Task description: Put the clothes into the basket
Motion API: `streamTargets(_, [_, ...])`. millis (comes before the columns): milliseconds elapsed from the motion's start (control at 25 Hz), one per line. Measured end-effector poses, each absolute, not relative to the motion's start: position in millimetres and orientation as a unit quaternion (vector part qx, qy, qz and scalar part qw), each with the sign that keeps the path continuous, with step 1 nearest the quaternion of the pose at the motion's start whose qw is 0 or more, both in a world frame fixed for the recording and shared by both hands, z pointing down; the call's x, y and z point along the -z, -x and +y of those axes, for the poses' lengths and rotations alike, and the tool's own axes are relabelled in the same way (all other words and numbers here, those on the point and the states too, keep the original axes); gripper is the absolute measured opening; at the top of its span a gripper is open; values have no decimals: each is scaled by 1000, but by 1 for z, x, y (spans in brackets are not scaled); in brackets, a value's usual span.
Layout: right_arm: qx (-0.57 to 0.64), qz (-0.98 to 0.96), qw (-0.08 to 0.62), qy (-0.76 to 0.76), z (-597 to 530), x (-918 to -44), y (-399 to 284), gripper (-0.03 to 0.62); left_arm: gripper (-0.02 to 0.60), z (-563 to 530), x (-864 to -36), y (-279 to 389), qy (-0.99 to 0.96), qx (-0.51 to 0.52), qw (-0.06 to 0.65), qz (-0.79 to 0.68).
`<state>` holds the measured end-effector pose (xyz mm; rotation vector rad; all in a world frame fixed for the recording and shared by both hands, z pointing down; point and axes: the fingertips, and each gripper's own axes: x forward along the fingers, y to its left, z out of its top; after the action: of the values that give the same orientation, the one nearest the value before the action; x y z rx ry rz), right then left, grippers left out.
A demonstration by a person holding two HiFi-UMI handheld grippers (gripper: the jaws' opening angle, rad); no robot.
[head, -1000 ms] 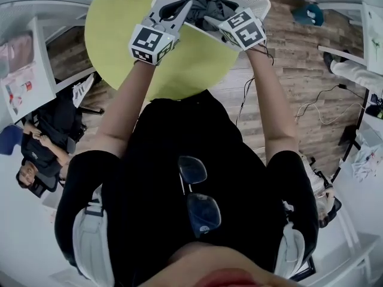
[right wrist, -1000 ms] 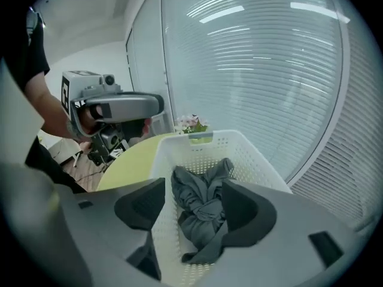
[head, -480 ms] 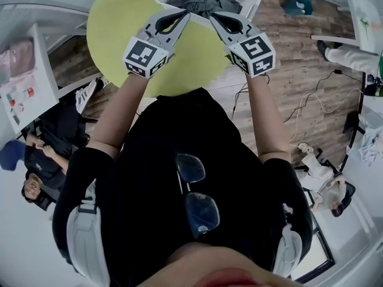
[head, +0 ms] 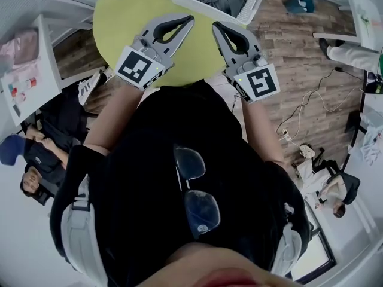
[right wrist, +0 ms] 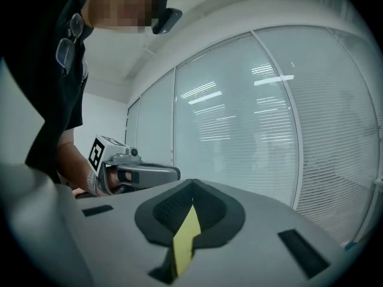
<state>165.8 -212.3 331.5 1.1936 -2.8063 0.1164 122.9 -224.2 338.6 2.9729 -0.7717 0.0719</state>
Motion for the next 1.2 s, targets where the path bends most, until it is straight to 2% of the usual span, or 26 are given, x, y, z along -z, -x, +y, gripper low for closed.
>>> streamTargets(200, [-25,-924,26,-380,-193,-324,-150,25,11,-202,-337,-116,-968,-31,31,-247])
streamTargets(1200, [-9,-930,38,-367,-189,-323,-141,23,11,-199,-333,-110,-965,-11,25,-259])
